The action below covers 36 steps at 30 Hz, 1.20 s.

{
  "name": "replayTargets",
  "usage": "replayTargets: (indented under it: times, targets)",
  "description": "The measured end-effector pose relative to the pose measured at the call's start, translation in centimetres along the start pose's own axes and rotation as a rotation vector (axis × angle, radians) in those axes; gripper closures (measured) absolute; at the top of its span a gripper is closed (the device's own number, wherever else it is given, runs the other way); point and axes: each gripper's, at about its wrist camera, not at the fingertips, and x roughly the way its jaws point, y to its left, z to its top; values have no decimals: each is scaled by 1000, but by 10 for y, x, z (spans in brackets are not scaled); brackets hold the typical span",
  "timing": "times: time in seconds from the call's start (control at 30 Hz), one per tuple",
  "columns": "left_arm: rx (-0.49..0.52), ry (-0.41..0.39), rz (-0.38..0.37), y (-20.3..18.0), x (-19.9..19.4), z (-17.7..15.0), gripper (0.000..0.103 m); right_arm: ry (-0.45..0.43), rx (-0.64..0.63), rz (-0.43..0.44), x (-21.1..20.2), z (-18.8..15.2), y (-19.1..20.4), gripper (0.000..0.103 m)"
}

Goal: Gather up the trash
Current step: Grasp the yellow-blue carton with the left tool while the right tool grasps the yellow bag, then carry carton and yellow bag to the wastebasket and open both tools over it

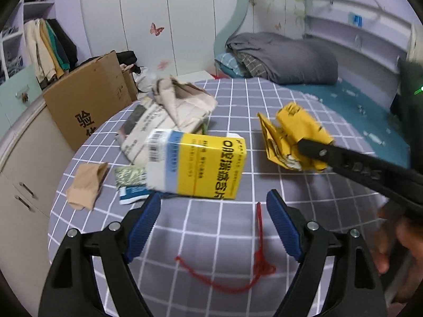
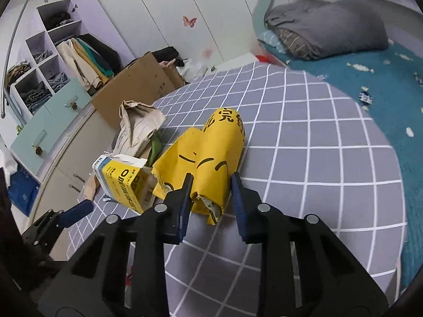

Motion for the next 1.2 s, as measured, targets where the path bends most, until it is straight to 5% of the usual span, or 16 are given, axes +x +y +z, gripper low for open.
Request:
replayTargets:
  times: [0.47, 0.63, 0.67, 0.7, 0.77, 0.9, 1.2]
  targets:
    - [43, 15, 333, -34, 35, 20, 23, 0, 25, 11, 0, 2, -6, 74]
    - [43, 45, 361, -26, 41, 21, 55, -3, -13, 6, 0, 2, 3, 74]
    - [51, 49, 374, -24, 40, 20, 69, -6, -26, 1, 0, 2, 6, 74]
    - [52, 48, 374, -23, 38, 19, 82, -11, -39, -7, -1, 2, 8, 74]
    - [17, 41, 341, -12, 28, 16, 91, -15, -68, -8, -3, 0, 15, 74]
    - [-23, -28, 289, 10, -4, 4, 101, -18, -85, 22, -8, -6, 28, 75]
    - [-200, -148, 78, 70, -64, -24, 102, -34, -140, 113, -31, -12, 78, 76]
